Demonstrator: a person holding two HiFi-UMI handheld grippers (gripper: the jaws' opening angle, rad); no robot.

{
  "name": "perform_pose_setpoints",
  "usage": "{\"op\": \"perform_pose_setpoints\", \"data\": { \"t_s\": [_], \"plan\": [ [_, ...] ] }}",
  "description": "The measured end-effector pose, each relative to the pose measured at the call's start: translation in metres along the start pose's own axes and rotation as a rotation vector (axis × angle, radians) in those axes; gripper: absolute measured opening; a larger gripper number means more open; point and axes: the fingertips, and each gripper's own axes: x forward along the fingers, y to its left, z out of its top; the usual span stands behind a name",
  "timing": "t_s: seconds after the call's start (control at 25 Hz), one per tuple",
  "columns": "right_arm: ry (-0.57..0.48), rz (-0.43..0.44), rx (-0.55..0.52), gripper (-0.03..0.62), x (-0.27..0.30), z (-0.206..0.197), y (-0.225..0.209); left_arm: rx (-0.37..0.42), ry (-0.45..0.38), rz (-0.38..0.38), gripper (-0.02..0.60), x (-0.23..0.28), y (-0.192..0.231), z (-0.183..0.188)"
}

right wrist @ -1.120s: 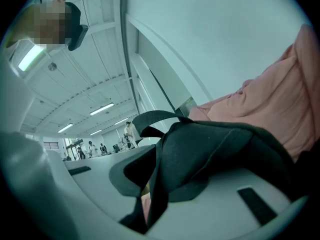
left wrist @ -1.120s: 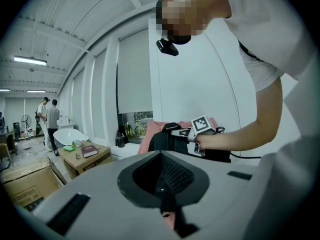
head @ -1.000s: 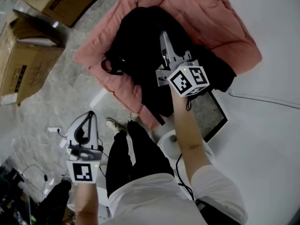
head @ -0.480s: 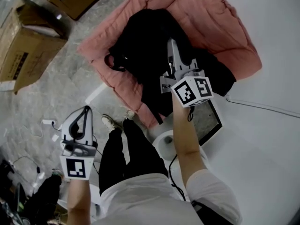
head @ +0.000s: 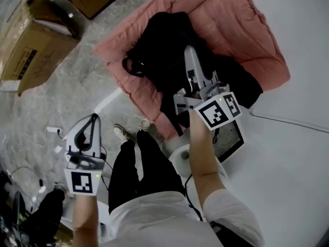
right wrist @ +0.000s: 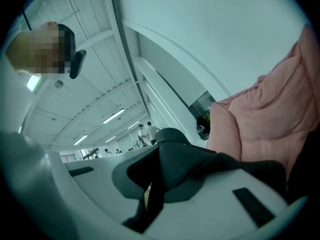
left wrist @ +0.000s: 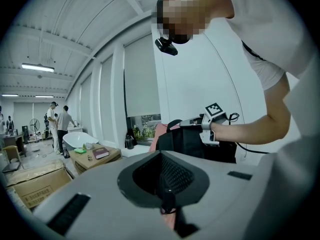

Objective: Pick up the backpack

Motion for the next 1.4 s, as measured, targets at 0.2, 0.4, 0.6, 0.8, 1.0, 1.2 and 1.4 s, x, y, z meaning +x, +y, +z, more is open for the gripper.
{"op": "perform_pose_setpoints", "data": {
  "t_s": [0.2,0.4,0.6,0.8,1.0,1.2,1.4],
  "plan": [
    [0.002,0.004,-0.01,0.032,0.008,-0.003,0.016,0.017,-0.006,0.038,0.015,-0.014,0.02,-0.001],
    [0.029,0.011,-0.024,0.031,0.008,0.003,0.04,0.016,-0.006,0.071,0.015,-0.042,0.036,-0.002],
    [0.041,0.027,-0.004,0.031,0.009,0.007,0.073,0.02,0.0,0.085,0.015,-0.071,0.048,-0.005],
    [0.042,0.029,-0.042,0.031,0.008,0.02,0.111,0.013,-0.033,0.114,0.015,-0.095,0.071,0.008],
    [0.039,0.046,-0.046,0.031,-0.01,0.04,0.153,0.013,-0.105,0.116,0.015,-0.118,0.076,0.041],
    [0.032,0.068,-0.064,0.031,-0.022,0.069,0.191,0.02,-0.145,0.114,0.015,-0.137,0.077,0.073],
    [0.03,0.092,-0.119,0.031,-0.03,0.095,0.231,0.043,-0.188,0.139,0.015,-0.159,0.091,0.107]
  ]
}}
